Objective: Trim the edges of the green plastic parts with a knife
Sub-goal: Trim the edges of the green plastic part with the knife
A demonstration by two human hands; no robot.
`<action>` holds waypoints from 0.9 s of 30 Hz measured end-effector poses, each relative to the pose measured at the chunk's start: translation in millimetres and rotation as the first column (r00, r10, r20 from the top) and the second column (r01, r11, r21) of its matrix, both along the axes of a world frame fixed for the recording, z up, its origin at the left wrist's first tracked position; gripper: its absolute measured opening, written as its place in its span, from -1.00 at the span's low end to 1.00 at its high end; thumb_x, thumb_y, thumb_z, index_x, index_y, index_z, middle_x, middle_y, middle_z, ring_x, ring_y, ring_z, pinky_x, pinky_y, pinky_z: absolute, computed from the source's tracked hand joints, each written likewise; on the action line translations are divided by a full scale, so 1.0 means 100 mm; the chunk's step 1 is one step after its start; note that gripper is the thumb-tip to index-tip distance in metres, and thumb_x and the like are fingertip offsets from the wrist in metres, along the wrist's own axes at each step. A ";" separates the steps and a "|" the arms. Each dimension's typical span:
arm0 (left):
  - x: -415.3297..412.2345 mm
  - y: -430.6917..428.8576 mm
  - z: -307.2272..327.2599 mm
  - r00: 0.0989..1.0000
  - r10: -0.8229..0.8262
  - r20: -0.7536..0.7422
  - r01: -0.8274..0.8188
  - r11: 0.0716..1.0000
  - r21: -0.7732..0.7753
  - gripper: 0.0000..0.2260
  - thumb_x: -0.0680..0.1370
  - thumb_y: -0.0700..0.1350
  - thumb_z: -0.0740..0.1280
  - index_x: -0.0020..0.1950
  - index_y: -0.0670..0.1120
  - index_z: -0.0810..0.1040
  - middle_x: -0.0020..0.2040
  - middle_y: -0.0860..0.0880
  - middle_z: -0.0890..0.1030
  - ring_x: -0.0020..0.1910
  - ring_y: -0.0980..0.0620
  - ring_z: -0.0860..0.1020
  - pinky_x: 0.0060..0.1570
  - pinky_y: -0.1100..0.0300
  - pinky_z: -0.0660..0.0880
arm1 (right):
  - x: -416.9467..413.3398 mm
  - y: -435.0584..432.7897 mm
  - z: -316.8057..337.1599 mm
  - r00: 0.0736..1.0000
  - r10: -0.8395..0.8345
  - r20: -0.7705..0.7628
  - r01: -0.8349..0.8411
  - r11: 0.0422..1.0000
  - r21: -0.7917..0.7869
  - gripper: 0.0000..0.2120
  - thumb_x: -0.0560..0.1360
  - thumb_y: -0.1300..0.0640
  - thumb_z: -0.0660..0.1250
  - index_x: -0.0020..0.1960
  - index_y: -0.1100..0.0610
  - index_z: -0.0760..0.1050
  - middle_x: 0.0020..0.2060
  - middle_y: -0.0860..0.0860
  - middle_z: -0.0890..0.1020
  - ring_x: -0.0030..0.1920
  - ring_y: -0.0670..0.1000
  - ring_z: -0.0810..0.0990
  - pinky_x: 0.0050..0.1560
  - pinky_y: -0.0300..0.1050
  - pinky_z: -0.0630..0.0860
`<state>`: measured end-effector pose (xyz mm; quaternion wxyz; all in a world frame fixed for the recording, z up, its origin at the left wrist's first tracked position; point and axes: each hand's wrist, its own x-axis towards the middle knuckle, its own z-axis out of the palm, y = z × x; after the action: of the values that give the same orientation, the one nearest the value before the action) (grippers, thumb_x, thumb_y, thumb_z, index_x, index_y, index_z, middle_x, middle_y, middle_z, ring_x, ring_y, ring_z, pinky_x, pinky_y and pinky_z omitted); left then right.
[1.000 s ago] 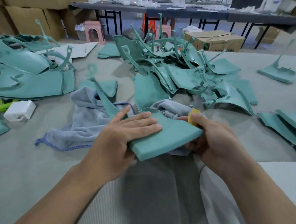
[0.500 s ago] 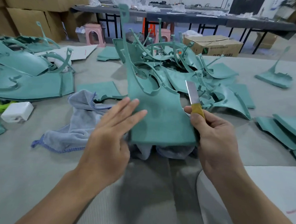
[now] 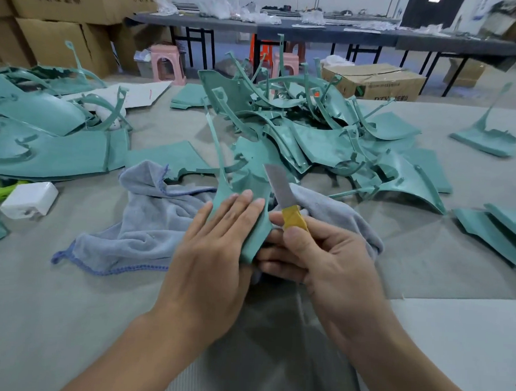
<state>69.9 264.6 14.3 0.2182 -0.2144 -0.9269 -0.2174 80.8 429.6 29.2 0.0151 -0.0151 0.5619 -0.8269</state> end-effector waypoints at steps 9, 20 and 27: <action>-0.04 -0.02 -0.02 0.983 0.064 0.170 -0.112 0.950 0.292 -0.45 0.50 0.06 0.12 0.51 0.09 0.43 0.43 0.19 0.47 0.38 0.34 0.34 0.34 0.55 0.16 | -0.01 0.07 0.06 1.000 -0.015 0.000 0.015 1.000 -0.021 -0.76 0.47 0.11 0.33 0.00 0.24 0.67 -0.20 0.21 0.73 -0.29 0.06 0.71 -0.24 -0.14 0.69; -0.06 -0.10 -0.03 0.989 0.092 0.113 -0.130 0.913 0.388 -0.57 0.58 -0.18 0.34 0.41 0.16 0.52 0.17 0.44 0.52 0.16 0.56 0.44 0.06 0.65 0.27 | 0.06 0.08 -0.07 0.923 0.134 -0.362 0.114 0.801 0.587 -0.74 0.57 -0.11 0.28 -0.10 0.04 0.63 -0.35 0.05 0.65 -0.40 -0.01 0.57 -0.32 -0.02 0.54; -0.08 -0.08 -0.06 0.987 0.095 0.130 -0.138 0.919 0.370 -0.54 0.56 -0.27 0.38 0.43 0.06 0.54 0.32 0.20 0.55 0.32 0.39 0.36 0.21 0.66 0.18 | 0.02 0.08 -0.09 0.930 -0.043 -0.364 0.303 0.651 0.697 -0.63 0.57 -0.15 0.25 -0.28 0.06 0.53 -0.50 -0.07 0.54 -0.45 -0.05 0.49 -0.36 0.00 0.47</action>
<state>62.4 256.7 8.5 0.2170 -0.1006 -0.8892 -0.3899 82.3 438.0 19.9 -0.1499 -0.0850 0.8427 -0.5100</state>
